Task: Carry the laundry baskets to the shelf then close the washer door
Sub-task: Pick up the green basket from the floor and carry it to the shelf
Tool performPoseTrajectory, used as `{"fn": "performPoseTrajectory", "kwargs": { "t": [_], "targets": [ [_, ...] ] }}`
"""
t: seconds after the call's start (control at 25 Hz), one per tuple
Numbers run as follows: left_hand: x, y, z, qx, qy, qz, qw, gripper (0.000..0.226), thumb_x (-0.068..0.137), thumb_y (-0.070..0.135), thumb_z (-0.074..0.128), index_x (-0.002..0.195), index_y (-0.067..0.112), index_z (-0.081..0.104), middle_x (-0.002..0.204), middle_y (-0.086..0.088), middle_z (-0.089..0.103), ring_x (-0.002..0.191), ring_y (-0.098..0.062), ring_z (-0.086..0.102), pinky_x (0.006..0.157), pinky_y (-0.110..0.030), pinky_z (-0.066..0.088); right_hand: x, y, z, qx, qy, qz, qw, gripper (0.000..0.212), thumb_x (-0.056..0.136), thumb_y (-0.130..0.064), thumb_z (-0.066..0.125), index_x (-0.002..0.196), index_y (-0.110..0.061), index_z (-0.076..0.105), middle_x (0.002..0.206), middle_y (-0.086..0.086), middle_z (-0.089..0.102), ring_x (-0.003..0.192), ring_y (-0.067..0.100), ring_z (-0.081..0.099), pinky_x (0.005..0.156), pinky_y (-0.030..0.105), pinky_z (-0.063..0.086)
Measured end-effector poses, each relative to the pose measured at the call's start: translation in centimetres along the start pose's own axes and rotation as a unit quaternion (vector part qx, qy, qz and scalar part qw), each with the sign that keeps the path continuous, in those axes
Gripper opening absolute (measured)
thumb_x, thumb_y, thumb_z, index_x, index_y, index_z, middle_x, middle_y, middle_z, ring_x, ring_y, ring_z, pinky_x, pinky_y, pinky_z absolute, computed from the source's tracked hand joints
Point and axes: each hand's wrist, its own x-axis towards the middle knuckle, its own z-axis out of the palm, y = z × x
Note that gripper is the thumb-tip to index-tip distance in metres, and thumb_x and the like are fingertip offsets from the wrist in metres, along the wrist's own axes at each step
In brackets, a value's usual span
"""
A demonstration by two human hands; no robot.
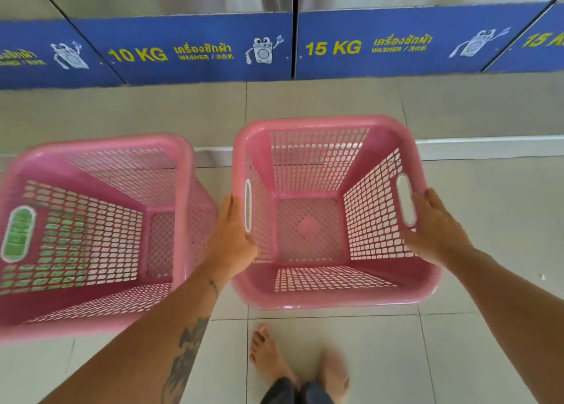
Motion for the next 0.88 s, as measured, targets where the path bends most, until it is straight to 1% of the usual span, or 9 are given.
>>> {"fn": "performPoseTrajectory", "kwargs": {
  "t": [0.08,0.16,0.24,0.36,0.48,0.64,0.72,0.8,0.88],
  "targets": [
    [-0.4,1.2,-1.8,-0.035,0.005,-0.020,0.999,0.065,0.078,-0.001,0.050,0.135,0.028,0.039,0.113,0.003,0.053,0.078,-0.017,0.063,0.053,-0.035,0.058,-1.1,-1.6,-1.1,0.011,-0.007,-0.009,1.000,0.074,0.078,-0.021,0.063,0.146,-0.018,0.033,0.158,0.003,0.026,0.129,0.035,0.047,0.096,0.049,0.046],
    [-1.7,2.8,-3.9,-0.060,0.011,-0.030,0.998,0.050,0.081,0.000,0.054,0.122,0.029,0.048,0.097,0.008,0.059,0.071,-0.015,0.062,0.050,-0.030,0.055,-2.8,-3.3,-2.5,0.033,-0.019,-0.049,0.998,0.077,0.079,-0.027,0.062,0.149,-0.020,0.031,0.161,0.002,0.022,0.141,0.030,0.035,0.106,0.049,0.040],
    [-4.5,4.6,-6.8,-0.056,0.030,-0.049,0.997,0.043,0.087,0.008,0.056,0.126,0.025,0.051,0.109,0.017,0.057,0.087,-0.010,0.059,0.060,-0.022,0.051,-5.1,-5.4,-4.9,0.045,-0.038,-0.083,0.995,0.075,0.082,-0.031,0.061,0.150,-0.018,0.030,0.162,0.003,0.020,0.147,0.026,0.024,0.114,0.047,0.031],
    [-9.8,6.7,-12.4,-0.006,0.049,-0.038,0.998,0.051,0.090,0.023,0.054,0.141,0.024,0.045,0.134,0.005,0.058,0.113,-0.017,0.060,0.093,-0.038,0.052,-9.7,-9.5,-9.8,0.054,-0.058,-0.125,0.989,0.061,0.088,-0.025,0.061,0.143,-0.009,0.039,0.156,0.007,0.032,0.141,0.027,0.033,0.112,0.042,0.030],
    [-15.7,8.0,-19.5,0.029,0.078,-0.010,0.996,0.039,0.088,0.021,0.053,0.127,0.023,0.055,0.116,0.003,0.066,0.097,-0.015,0.064,0.088,-0.035,0.053,-15.4,-15.1,-15.1,0.065,-0.046,-0.180,0.980,0.052,0.084,-0.021,0.063,0.133,-0.010,0.048,0.128,0.006,0.057,0.115,0.025,0.057,0.099,0.041,0.047],
    [-23.6,6.8,-29.1,0.065,0.119,0.001,0.991,0.048,0.089,0.022,0.052,0.137,0.021,0.050,0.130,0.003,0.058,0.109,-0.013,0.057,0.091,-0.028,0.048,-22.8,-24.1,-19.8,0.054,-0.036,-0.272,0.960,0.051,0.085,-0.017,0.063,0.133,-0.009,0.049,0.130,0.009,0.055,0.122,0.028,0.053,0.098,0.035,0.041],
    [-26.7,4.2,-33.6,0.084,0.135,-0.014,0.987,0.049,0.086,0.023,0.051,0.134,0.020,0.053,0.136,-0.001,0.057,0.120,-0.018,0.055,0.101,-0.032,0.045,-26.1,-29.2,-20.5,0.050,-0.042,-0.310,0.949,0.055,0.088,-0.018,0.062,0.139,-0.007,0.043,0.140,0.011,0.049,0.125,0.025,0.049,0.099,0.033,0.037],
    [-29.7,0.4,-38.5,0.114,0.155,-0.038,0.981,0.045,0.086,0.022,0.051,0.130,0.018,0.055,0.136,-0.004,0.057,0.124,-0.022,0.053,0.103,-0.033,0.042,-29.4,-34.8,-20.4,0.048,-0.045,-0.365,0.929,0.055,0.090,-0.018,0.060,0.141,-0.008,0.043,0.139,0.004,0.047,0.124,0.020,0.047,0.096,0.029,0.035],
    [-32.7,-4.1,-43.3,0.123,0.170,-0.068,0.975,0.051,0.088,0.028,0.050,0.138,0.019,0.049,0.146,-0.005,0.048,0.133,-0.023,0.044,0.110,-0.032,0.034,-32.3,-40.2,-19.4,0.043,-0.037,-0.387,0.920,0.053,0.089,-0.014,0.061,0.139,-0.008,0.046,0.141,0.007,0.048,0.129,0.024,0.046,0.098,0.029,0.034]
  ]
}}
